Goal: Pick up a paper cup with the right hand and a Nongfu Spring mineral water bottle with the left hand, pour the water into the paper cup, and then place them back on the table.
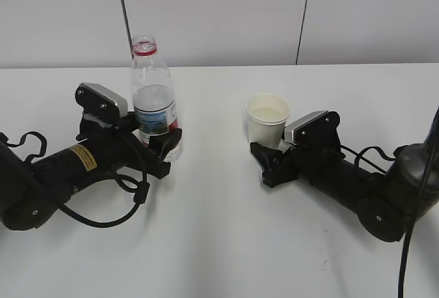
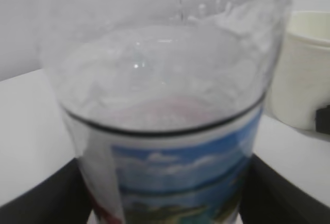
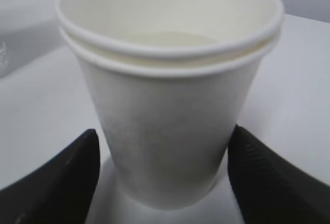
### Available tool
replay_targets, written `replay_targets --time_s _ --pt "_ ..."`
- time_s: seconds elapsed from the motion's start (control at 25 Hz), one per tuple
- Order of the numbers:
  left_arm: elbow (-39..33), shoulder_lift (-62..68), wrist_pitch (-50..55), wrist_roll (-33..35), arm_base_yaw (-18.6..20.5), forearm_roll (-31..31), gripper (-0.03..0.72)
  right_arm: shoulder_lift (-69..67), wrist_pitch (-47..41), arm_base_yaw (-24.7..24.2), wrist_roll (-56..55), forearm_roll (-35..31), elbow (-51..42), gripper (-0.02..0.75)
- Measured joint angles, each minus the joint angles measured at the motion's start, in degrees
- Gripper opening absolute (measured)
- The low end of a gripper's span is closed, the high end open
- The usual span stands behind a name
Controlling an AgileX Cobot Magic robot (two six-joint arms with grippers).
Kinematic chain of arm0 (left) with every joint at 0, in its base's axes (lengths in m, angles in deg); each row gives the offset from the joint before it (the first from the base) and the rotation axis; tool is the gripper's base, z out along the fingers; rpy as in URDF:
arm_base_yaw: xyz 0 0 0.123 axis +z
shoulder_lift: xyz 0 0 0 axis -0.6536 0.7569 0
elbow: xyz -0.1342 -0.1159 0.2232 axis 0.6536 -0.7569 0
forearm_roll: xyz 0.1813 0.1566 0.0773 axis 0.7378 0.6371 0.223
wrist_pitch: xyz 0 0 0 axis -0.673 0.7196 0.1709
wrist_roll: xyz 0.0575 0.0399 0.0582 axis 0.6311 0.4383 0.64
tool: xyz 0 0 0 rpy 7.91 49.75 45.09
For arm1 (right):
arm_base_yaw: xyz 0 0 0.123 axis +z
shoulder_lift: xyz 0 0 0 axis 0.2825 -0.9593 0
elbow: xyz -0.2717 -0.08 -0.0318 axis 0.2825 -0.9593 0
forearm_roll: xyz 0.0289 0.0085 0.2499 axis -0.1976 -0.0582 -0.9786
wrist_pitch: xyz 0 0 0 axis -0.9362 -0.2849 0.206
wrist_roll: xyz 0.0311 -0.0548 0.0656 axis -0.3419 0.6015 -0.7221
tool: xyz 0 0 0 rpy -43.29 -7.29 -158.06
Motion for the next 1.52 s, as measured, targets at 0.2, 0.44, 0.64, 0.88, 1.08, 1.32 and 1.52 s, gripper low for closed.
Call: replay_targets --time_s 0.2,0.44,0.64,0.88,1.08,1.32,1.52 --pt "0.0 0.0 0.0 0.0 0.0 -0.9 0.568 0.0 0.0 0.0 0.0 0.2 0.0 0.599" --pt "-1.4 0.0 -0.1 0.0 0.0 -2.5 0.612 0.0 0.0 0.0 0.0 -0.2 -1.5 0.601" --pt "-7.6 -0.8 0.2 1.4 0.3 -6.8 0.614 0.0 2.1 0.0 0.0 -2.7 -5.7 0.601" --pt "-12.1 -4.3 -0.1 4.4 0.3 -15.6 0.608 0.5 5.2 0.0 0.6 -6.7 -10.5 0.599" --pt "-12.7 -5.0 -0.1 7.1 0.4 -24.2 0.594 3.7 4.5 -0.3 0.7 -18.1 -14.8 0.597" --pt "-12.7 -5.2 -0.1 12.9 0.5 -31.8 0.592 7.8 0.5 -6.2 0.7 -24.7 -16.2 0.596" --pt "-12.7 -6.2 0.0 13.2 1.8 -33.7 0.591 10.5 0.1 -10.8 -0.3 -21.5 -16.3 0.596"
